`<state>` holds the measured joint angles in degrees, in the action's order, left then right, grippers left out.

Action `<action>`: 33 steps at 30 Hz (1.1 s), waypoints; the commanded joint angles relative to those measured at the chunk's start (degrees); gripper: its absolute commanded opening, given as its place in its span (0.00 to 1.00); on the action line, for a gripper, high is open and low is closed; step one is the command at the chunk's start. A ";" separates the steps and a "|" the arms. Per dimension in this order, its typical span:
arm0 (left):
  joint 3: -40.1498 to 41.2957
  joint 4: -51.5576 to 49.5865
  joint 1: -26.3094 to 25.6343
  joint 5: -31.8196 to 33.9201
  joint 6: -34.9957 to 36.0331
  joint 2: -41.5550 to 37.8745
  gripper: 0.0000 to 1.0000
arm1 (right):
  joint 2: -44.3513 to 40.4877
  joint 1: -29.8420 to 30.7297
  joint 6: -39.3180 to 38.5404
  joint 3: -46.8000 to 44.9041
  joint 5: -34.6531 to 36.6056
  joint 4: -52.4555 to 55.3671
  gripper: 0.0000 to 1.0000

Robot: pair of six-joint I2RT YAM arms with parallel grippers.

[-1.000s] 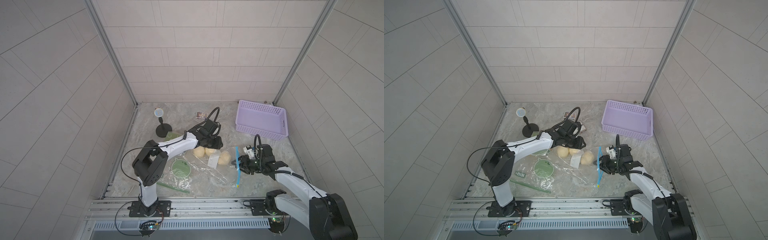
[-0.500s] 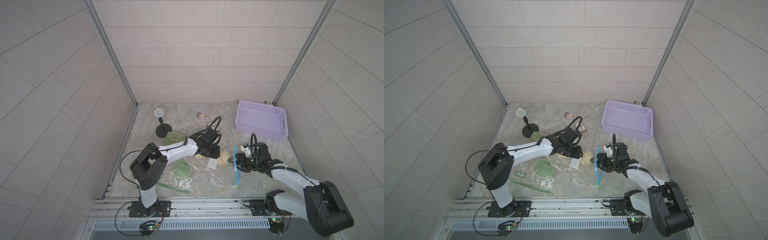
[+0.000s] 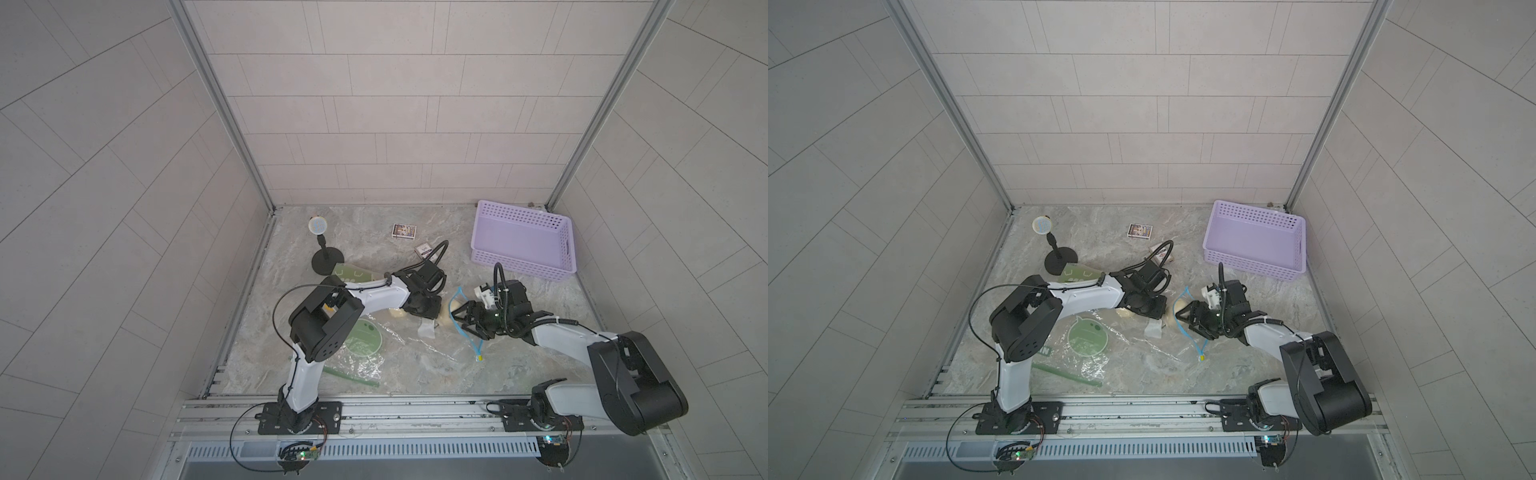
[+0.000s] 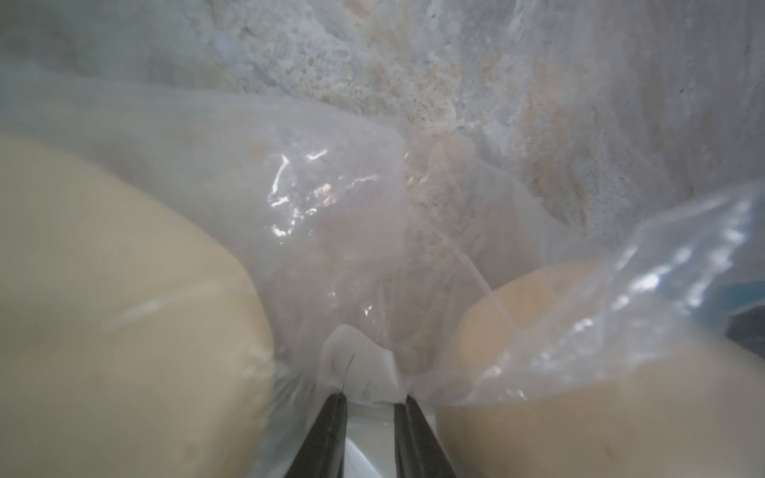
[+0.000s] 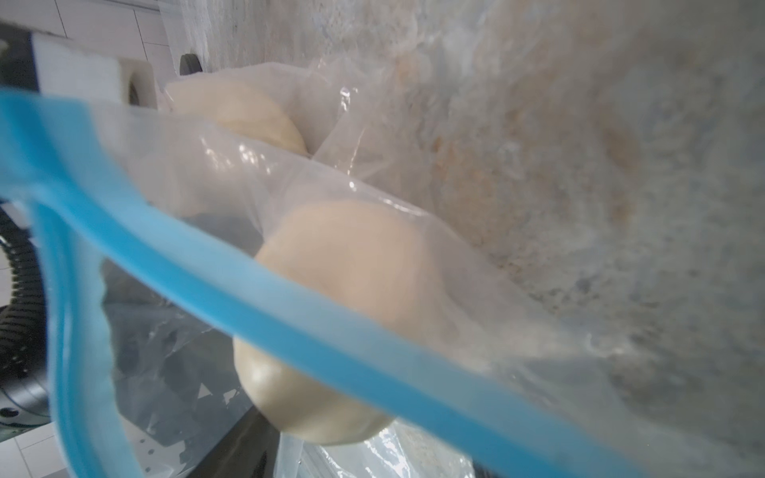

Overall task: Open the zip-top bag and take out the pear
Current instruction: Pick up the pear from the zipper food storage bag.

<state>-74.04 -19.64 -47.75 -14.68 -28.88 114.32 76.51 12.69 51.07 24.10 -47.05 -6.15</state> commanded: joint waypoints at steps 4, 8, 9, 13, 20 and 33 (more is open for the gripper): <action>-3.13 -2.74 -0.16 -2.97 4.35 4.72 0.19 | 3.10 -0.29 0.33 2.33 3.68 -2.76 0.80; -6.28 -5.69 -1.38 -5.38 7.14 7.76 0.15 | 4.95 -0.30 -0.51 3.42 4.24 -2.88 0.81; -6.75 -6.16 -1.76 -5.63 7.66 8.33 0.14 | 5.72 -0.30 -0.78 3.72 4.24 -2.82 0.81; -7.52 -6.46 -2.88 -8.48 8.74 9.94 0.12 | 8.72 -0.29 -0.25 4.67 3.74 -4.72 0.80; -5.53 -5.56 -2.19 -9.14 8.63 9.76 0.08 | 4.88 -0.60 -2.55 4.87 3.96 0.82 0.67; -2.05 -4.24 1.14 -3.17 6.74 8.51 0.06 | -8.50 -5.99 -11.08 3.53 1.37 21.69 0.66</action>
<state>-79.64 -17.19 -48.27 -23.75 -22.26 120.44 70.52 8.40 43.09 28.45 -45.95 7.49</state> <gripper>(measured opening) 0.067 0.697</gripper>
